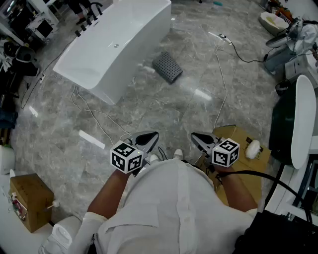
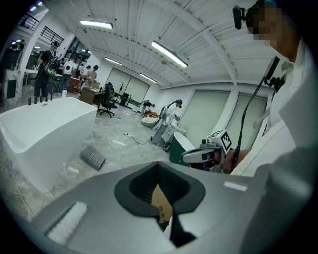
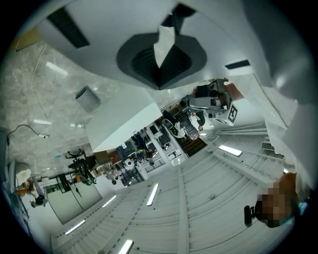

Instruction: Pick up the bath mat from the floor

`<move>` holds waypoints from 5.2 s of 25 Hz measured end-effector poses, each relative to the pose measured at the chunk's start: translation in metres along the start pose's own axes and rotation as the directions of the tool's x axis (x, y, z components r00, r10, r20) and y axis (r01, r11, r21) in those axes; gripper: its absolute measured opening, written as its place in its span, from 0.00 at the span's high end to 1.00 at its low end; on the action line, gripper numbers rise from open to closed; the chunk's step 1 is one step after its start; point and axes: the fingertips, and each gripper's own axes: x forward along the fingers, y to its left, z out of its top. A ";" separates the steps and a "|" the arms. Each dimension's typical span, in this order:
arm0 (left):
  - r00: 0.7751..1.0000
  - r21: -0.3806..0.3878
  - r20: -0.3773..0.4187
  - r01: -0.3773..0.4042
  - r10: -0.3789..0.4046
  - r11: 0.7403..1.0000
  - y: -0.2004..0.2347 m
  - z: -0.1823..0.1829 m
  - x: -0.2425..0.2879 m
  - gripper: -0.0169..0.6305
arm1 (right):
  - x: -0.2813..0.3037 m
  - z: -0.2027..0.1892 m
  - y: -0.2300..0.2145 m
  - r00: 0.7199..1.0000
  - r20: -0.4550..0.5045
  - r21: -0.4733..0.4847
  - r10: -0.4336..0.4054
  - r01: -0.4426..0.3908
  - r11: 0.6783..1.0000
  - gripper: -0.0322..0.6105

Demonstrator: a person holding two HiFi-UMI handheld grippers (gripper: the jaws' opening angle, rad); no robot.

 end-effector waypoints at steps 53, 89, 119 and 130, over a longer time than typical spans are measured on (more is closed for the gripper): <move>0.985 -0.026 -0.172 0.028 -0.032 0.999 0.348 0.215 0.225 0.96 | 0.236 0.167 -0.439 0.982 0.052 0.505 -0.184 0.133 0.853 0.77; 0.868 -0.304 -0.483 -0.045 -0.114 0.952 0.586 0.082 0.597 0.96 | 0.555 -0.165 -0.955 0.989 -0.138 0.876 -0.054 0.147 0.459 0.69; 0.926 -0.238 -0.378 -0.100 0.002 0.966 0.593 0.135 0.558 0.96 | 0.612 -0.018 -0.907 0.999 0.045 0.842 0.015 -0.046 0.537 0.92; 0.959 -0.190 -0.276 -0.116 0.060 0.975 0.586 0.180 0.488 0.96 | 0.603 0.056 -0.867 0.998 -0.061 0.741 -0.005 0.049 0.669 0.92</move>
